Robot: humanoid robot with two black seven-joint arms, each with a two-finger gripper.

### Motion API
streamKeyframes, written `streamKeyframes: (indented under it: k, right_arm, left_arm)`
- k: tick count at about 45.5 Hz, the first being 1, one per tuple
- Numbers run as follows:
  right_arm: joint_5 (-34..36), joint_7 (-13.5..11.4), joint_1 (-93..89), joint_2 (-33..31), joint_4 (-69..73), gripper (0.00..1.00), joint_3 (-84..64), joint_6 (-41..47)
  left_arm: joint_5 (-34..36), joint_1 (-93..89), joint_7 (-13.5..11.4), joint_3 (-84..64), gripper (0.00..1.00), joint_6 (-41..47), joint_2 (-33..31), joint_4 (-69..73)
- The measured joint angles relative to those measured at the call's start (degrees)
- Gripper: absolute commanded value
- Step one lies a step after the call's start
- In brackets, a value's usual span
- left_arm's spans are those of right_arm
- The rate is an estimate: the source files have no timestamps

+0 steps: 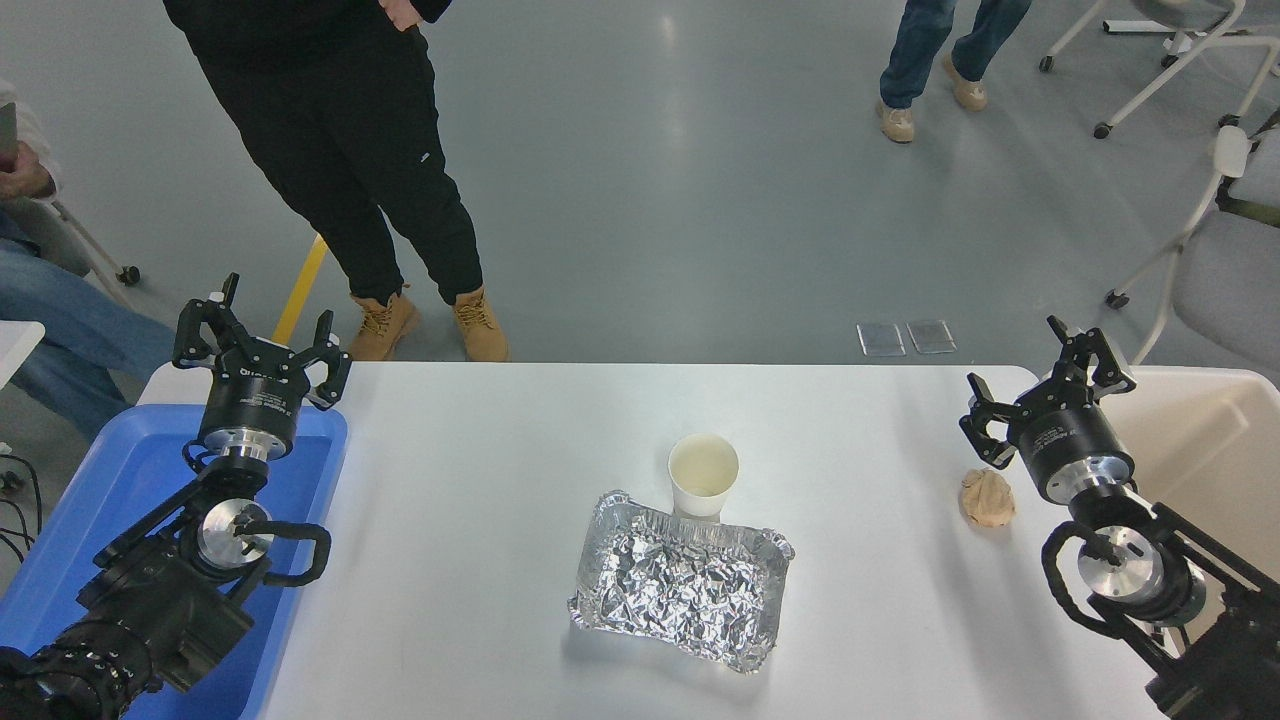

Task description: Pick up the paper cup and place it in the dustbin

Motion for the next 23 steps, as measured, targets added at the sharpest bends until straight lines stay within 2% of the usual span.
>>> streamKeyframes:
  k: [23]
  right_arm:
    - [0.0, 0.0, 0.15, 0.07, 0.0, 1.0, -0.26, 0.03]
  left_arm:
    - [0.0, 0.0, 0.0, -0.03, 0.99, 0.08, -0.02, 0.02]
